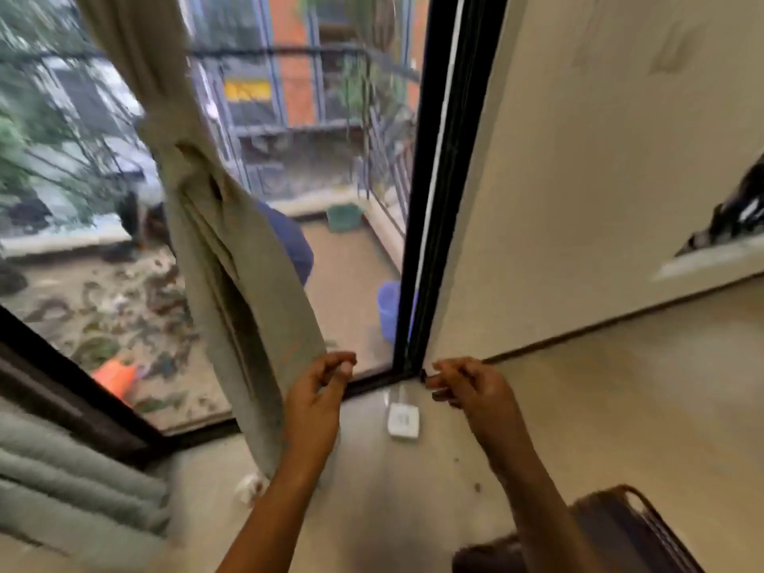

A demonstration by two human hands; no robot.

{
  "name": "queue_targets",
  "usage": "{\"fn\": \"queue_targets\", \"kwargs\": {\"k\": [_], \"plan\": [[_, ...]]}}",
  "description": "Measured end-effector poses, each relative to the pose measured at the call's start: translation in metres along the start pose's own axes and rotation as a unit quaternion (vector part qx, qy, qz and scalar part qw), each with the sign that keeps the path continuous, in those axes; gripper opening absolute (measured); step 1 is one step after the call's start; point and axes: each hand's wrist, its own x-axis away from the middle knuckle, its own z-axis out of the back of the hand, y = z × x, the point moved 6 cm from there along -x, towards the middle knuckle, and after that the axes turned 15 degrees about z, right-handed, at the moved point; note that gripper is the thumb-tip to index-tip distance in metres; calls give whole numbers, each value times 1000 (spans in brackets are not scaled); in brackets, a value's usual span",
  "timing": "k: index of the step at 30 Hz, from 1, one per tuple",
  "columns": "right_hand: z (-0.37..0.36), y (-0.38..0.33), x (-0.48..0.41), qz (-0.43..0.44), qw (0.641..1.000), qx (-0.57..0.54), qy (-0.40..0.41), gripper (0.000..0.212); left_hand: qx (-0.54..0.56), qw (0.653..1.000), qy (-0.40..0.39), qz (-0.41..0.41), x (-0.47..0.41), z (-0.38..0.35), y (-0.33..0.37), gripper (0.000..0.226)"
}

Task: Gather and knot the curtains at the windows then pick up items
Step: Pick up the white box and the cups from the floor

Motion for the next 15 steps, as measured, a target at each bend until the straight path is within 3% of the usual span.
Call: {"fn": "queue_targets", "kwargs": {"k": [3,7,15], "plan": [[17,129,40,-169,985,24,17,14,-37,990,-23,133,-8,-40,-115,20],[-2,287,65,-335,941,34,4,11,-87,951,-43,295,-40,-93,-270,22],[-64,606,-8,-464,883,63,-30,15,-122,877,-36,464,-225,-193,-534,26]]}}
